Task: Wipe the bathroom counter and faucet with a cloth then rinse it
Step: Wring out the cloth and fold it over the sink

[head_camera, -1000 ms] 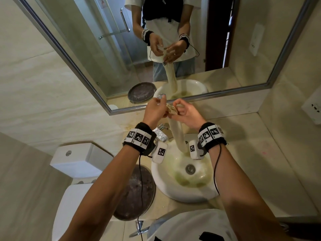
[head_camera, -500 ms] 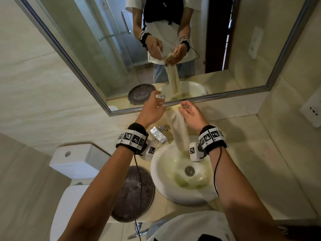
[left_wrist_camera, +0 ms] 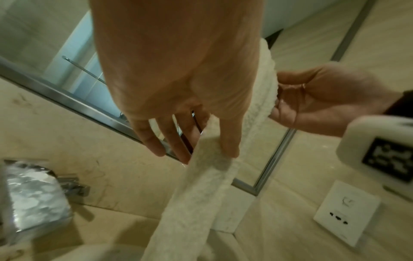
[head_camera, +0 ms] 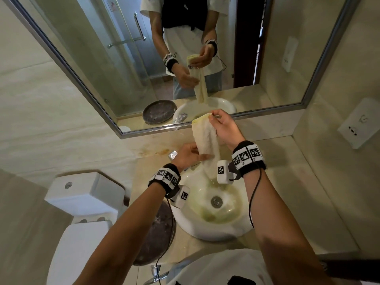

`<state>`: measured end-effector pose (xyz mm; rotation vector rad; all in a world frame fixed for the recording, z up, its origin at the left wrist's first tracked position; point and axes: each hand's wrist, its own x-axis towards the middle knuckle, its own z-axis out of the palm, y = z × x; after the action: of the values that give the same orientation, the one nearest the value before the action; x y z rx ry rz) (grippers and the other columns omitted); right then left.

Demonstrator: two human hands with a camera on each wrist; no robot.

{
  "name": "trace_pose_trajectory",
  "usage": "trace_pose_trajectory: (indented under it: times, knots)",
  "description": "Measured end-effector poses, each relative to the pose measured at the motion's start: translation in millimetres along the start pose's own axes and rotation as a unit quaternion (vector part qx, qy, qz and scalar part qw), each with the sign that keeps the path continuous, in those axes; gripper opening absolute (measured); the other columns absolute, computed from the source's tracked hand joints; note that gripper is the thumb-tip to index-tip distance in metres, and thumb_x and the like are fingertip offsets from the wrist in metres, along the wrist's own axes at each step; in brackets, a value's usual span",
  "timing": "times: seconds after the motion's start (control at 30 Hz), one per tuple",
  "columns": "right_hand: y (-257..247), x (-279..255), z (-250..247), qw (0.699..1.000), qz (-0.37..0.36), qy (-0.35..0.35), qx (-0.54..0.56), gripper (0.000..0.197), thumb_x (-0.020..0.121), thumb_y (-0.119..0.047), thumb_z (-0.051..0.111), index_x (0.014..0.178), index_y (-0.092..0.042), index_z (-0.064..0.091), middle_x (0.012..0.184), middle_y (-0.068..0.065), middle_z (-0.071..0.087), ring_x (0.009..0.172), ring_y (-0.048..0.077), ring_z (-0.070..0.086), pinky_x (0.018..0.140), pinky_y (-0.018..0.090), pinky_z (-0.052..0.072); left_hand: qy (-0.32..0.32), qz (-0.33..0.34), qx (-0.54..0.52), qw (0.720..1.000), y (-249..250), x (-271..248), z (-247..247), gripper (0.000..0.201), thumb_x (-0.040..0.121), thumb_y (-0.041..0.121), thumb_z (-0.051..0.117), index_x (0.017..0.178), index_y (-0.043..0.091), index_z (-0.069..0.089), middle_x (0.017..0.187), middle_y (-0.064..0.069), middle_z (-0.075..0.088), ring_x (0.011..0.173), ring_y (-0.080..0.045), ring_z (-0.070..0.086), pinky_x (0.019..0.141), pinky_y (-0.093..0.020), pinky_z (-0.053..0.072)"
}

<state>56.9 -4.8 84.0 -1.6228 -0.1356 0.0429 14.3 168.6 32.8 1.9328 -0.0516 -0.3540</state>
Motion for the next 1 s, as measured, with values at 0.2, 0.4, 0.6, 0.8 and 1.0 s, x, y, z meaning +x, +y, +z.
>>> trace_pose_trajectory:
  times: [0.2, 0.4, 0.6, 0.8, 1.0]
  knots:
    - [-9.6, 2.1, -8.8, 0.999, 0.021, 0.005, 0.036, 0.022, 0.102, -0.03, 0.053, 0.12, -0.018, 0.057, 0.114, 0.011, 0.068, 0.104, 0.026, 0.067, 0.086, 0.037, 0.055, -0.018, 0.001, -0.007, 1.0, -21.1, -2.7, 7.1, 0.04, 0.087, 0.019, 0.077, 0.125, 0.012, 0.066, 0.118, -0.002, 0.073, 0.1, -0.012, 0.069, 0.081, -0.027, 0.055]
    - [-18.2, -1.3, -6.4, 0.995, 0.044, 0.012, 0.093, 0.03, 0.102, -0.032, 0.053, 0.127, -0.014, 0.054, 0.11, 0.009, 0.069, 0.096, 0.022, 0.07, 0.08, 0.038, 0.058, -0.025, -0.025, 0.0, 0.999, -37.2, -10.0, 16.7, 0.059, 0.077, 0.027, 0.086, 0.129, 0.016, 0.061, 0.121, 0.001, 0.07, 0.111, -0.016, 0.067, 0.094, -0.036, 0.057]
    - [-29.7, -6.4, -12.1, 0.986, 0.055, 0.055, 0.146, 0.019, 0.102, -0.028, 0.054, 0.117, -0.017, 0.057, 0.102, 0.005, 0.069, 0.089, 0.017, 0.068, 0.079, 0.036, 0.058, -0.021, -0.053, 0.042, 0.998, -69.0, -17.7, 22.1, 0.046, 0.08, 0.032, 0.08, 0.12, 0.015, 0.068, 0.113, 0.0, 0.073, 0.104, -0.018, 0.069, 0.094, -0.044, 0.056]
    - [1.4, -5.0, -21.6, 0.967, 0.108, 0.16, 0.169, 0.013, 0.098, -0.027, 0.055, 0.106, -0.021, 0.064, 0.104, 0.005, 0.067, 0.098, 0.023, 0.065, 0.08, 0.039, 0.054, -0.035, -0.093, 0.064, 0.993, -86.5, -24.2, 20.9, 0.039, 0.084, 0.033, 0.077, 0.118, 0.016, 0.07, 0.107, -0.002, 0.072, 0.093, -0.018, 0.068, 0.072, -0.03, 0.058]
    - [35.6, -5.3, -34.1, 0.94, 0.183, 0.215, 0.19, 0.007, 0.097, -0.016, 0.052, 0.097, -0.014, 0.059, 0.076, 0.001, 0.055, 0.068, 0.016, 0.051, 0.051, 0.02, 0.043, -0.062, -0.157, 0.042, 0.985, -97.5, -30.8, 18.4, 0.032, 0.087, 0.032, 0.074, 0.114, 0.014, 0.072, 0.106, -0.002, 0.075, 0.095, -0.019, 0.071, 0.081, -0.027, 0.056]
